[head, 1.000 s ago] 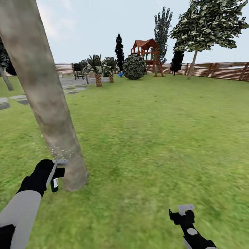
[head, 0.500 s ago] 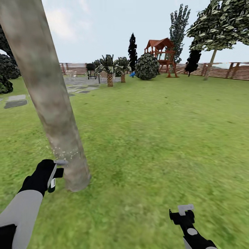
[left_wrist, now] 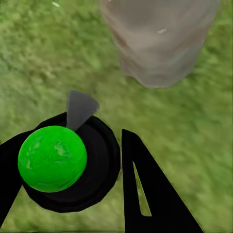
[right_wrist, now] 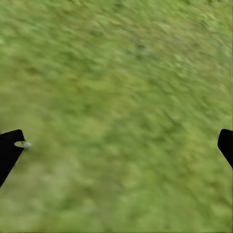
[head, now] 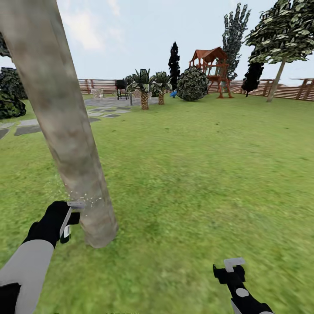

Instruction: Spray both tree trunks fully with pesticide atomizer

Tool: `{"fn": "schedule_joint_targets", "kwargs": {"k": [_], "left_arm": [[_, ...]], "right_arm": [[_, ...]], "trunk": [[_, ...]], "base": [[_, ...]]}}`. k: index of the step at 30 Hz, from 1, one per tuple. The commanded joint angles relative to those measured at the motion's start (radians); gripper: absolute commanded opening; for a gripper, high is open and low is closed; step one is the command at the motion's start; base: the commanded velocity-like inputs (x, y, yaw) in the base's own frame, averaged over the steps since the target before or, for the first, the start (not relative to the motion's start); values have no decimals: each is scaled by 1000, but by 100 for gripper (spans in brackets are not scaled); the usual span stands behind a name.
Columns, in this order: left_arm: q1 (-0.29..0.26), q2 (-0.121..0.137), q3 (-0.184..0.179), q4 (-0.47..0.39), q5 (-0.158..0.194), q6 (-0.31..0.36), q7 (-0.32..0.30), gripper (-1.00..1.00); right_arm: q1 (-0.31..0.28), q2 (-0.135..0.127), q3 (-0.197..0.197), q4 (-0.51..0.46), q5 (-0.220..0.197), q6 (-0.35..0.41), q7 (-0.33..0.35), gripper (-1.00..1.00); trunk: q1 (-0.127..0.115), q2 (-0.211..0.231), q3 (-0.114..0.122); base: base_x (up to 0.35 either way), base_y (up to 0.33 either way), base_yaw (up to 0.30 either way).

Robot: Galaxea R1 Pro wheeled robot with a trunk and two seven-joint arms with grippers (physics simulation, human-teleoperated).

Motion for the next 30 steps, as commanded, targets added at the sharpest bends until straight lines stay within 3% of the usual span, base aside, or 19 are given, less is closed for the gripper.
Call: {"fn": "schedule_joint_targets", "kwargs": {"k": [1,7,30], "left_arm": [[0,0,1,-1,-2,4,1,-100],[1,-2,1,-1,-2,2,1,-100],[1,-2,2,-1,-2,2,1,-100]], "right_arm": [[-1,0,-6,2,11,-4,-3,100],[-1,-1,-8,0,10,-4,-4,100],[-1,-1,-7,0,12,-4,-3,100]], "trunk": [[0,0,-1],[0,0,-1],[0,0,-1]], "base": [[8,-25,273],[94,-192,179],[72,-271,2]]}}
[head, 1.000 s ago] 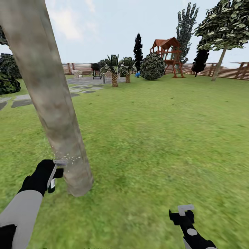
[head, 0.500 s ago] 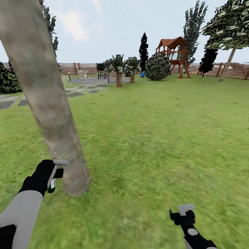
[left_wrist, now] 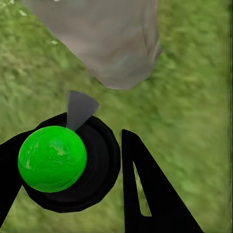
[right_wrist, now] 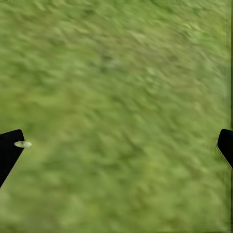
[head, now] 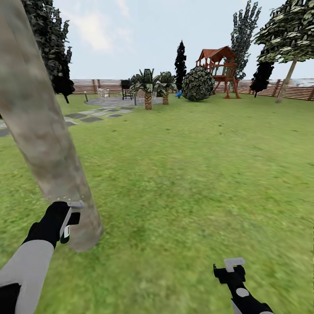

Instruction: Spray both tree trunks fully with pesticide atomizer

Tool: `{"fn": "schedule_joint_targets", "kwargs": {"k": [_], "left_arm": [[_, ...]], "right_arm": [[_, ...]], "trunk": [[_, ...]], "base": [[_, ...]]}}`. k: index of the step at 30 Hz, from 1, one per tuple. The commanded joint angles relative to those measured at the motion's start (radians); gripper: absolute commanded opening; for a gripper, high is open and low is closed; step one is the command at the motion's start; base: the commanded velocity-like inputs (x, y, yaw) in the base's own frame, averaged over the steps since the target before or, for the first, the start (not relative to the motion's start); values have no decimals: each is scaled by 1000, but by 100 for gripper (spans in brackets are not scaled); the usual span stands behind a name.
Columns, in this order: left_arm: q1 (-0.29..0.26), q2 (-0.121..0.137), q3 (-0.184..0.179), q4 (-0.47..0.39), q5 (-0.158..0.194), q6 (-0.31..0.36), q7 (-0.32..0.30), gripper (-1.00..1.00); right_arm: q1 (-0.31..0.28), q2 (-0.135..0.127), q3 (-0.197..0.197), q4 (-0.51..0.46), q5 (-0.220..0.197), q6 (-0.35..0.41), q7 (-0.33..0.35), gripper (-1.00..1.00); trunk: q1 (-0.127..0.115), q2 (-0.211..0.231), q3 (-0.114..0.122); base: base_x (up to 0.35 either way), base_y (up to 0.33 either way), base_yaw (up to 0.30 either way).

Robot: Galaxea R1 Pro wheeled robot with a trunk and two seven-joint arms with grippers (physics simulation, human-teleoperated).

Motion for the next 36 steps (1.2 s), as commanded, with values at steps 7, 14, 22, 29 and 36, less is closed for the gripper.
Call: {"fn": "schedule_joint_targets", "kwargs": {"k": [7,14,22,29,36], "left_arm": [[-1,0,1,-1,-2,4,2,-100],[-1,1,6,-2,-2,5,2,-100],[5,13,5,6,-3,1,0,-100],[74,3,5,47,-1,-118,9,-100],[76,8,8,159,-5,-216,14,-100]], "right_arm": [[-1,0,-7,2,11,-4,-3,100],[-1,0,-6,2,11,-4,-3,100],[-1,2,-6,3,11,-4,-3,100],[-1,2,-6,2,11,-4,-4,100],[-1,2,-6,2,10,-5,-6,100]], "trunk": [[0,0,-1],[0,0,-1],[0,0,-1],[0,0,-1],[0,0,-1]], "base": [[142,-271,192],[115,-271,275],[32,-273,276],[0,-275,246],[51,-273,20]]}}
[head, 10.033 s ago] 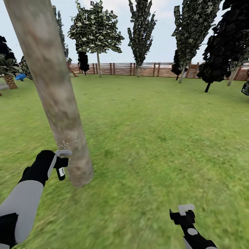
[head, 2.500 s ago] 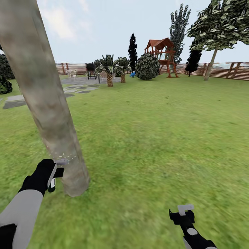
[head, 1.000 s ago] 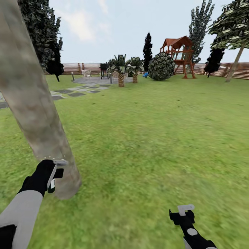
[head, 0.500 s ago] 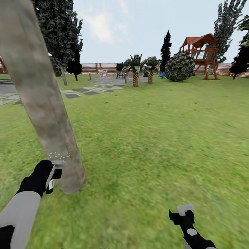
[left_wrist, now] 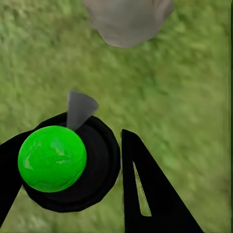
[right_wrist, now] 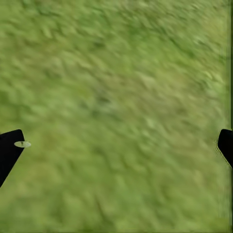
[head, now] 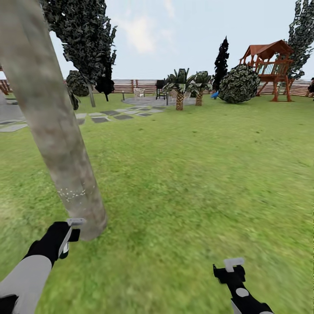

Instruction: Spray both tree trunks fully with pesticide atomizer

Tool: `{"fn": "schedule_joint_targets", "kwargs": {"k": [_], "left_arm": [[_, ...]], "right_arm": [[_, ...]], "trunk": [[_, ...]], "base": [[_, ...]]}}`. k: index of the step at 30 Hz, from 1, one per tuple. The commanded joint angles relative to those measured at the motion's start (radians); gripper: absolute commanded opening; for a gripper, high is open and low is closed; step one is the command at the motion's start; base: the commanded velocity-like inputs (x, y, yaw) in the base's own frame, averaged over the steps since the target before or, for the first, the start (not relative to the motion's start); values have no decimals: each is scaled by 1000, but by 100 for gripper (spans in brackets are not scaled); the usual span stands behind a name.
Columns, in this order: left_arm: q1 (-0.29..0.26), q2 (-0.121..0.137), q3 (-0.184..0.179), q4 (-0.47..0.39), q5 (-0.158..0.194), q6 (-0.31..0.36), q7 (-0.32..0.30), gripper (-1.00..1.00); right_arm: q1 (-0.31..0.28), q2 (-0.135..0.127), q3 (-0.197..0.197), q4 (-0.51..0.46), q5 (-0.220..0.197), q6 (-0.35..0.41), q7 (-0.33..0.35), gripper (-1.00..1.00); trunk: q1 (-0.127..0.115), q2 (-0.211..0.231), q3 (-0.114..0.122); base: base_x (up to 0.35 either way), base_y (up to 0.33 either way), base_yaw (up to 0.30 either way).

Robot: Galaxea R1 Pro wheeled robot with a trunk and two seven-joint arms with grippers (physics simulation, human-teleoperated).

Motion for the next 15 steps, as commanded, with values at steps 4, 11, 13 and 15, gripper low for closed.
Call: {"fn": "schedule_joint_targets", "kwargs": {"k": [4,11,13,15], "left_arm": [[-1,10,6,2,-3,0,0,-100],[-1,12,44,3,-3,-6,0,-100],[-1,11,44,3,-3,-6,0,-100],[-1,8,43,2,-4,-7,0,-100]], "right_arm": [[-1,1,-6,2,11,-4,-2,100],[-1,2,-6,3,11,-4,-3,100],[-1,2,-6,2,11,-4,-3,100],[-1,2,-6,3,11,-4,-3,100]], "trunk": [[0,0,-1],[0,0,-1],[0,0,-1],[0,0,-1]], "base": [[204,-214,0],[311,-57,65],[272,-2,249],[100,0,269]]}}
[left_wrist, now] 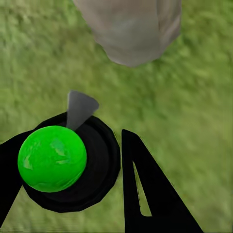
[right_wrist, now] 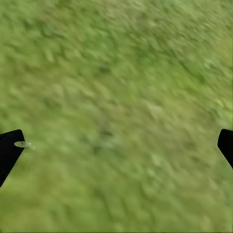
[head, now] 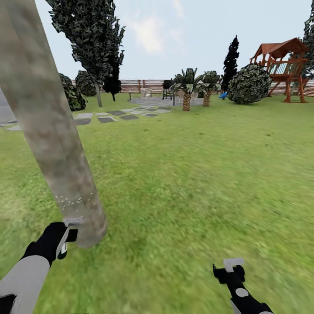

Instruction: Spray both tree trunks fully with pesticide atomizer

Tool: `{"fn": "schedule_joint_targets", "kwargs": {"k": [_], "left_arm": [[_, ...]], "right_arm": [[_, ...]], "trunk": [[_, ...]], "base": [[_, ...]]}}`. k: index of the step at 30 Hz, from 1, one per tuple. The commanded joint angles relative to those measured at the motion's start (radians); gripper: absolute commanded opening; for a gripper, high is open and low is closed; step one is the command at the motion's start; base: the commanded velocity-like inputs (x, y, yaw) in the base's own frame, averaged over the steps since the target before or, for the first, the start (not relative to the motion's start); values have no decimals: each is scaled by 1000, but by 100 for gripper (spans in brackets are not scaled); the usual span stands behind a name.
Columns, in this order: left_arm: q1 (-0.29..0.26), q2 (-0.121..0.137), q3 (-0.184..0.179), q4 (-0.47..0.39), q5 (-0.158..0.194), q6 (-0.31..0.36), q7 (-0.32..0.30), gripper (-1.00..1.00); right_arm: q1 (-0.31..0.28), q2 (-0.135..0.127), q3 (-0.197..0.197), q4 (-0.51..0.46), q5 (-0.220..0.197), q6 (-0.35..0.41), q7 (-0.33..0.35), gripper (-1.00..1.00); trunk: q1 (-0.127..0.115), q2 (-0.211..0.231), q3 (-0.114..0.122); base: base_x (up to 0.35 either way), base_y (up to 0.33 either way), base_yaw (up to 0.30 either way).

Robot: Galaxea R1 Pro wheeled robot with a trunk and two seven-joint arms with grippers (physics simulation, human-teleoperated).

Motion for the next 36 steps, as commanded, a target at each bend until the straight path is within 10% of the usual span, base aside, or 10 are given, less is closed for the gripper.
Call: {"fn": "schedule_joint_targets", "kwargs": {"k": [1,36], "left_arm": [[-1,-1,2,-1,-6,4,0,-100],[1,-6,-6,-2,-10,6,1,-100]], "right_arm": [[-1,0,-6,2,11,-4,-3,100],[-1,-1,-6,1,11,-4,-3,100]], "trunk": [[0,0,-1],[0,0,-1]], "base": [[35,0,274],[78,-135,101]]}}
